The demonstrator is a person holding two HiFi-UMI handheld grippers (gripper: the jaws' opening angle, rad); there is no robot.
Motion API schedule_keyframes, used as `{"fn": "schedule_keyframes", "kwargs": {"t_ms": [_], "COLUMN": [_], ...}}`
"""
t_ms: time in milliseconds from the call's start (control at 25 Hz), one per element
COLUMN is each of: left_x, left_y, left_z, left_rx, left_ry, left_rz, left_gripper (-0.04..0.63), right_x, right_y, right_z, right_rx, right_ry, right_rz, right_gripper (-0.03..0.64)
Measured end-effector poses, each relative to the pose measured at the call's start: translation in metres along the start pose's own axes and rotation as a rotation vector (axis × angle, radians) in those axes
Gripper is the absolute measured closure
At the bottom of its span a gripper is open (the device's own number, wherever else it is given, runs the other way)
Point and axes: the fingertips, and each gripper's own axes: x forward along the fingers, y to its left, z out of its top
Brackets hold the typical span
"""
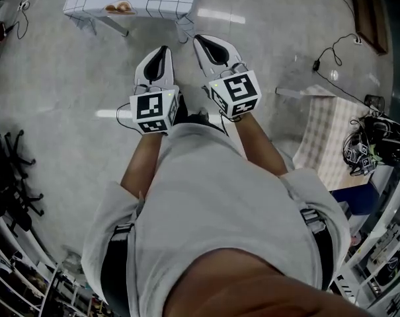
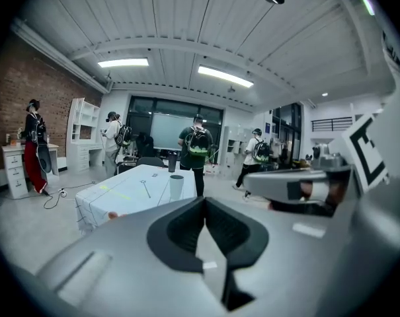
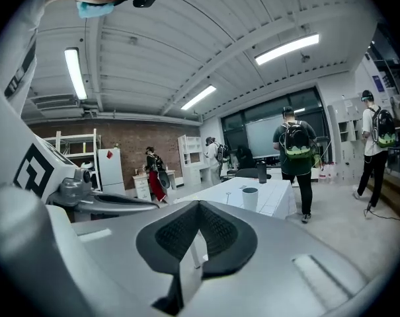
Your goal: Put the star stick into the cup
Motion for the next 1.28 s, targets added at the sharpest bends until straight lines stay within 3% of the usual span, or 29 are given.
{"fn": "schedule_keyframes", "kwargs": {"t_ms": [480,680,920,1120,1280], "left_x": [0.1,0.133,0.175,0.175,0.171], "left_y": [0.114,0.148,0.174,0.199,0.212], "left_z": [0.046,0.049,0.047,0.046,0.044], "left_rx": [-0.029,-0.074,-0.122,-0.209,-0.229], "left_ry": [0.022,0.038,0.052,0.045,0.054], "left_rz": [-0.012,0.041,0.173,0.419,0.524], "left_gripper": [0.592,0.592,0.592,0.592,0.592], "right_x": [0.149,0.194,0.251,0.288,0.317], "right_y": [-0.019,-0.028,-0.053,-0.041,-0.025], "right_z": [0.037,0.04,0.044,0.042,0.038], "right_rx": [-0.026,-0.069,-0.12,-0.189,-0.234], "right_ry": [0.115,0.2,0.26,0.357,0.444], "right_rz": [0.041,0.105,0.254,0.506,0.618], "right_gripper": [0.617,0.617,0.617,0.617,0.617]}}
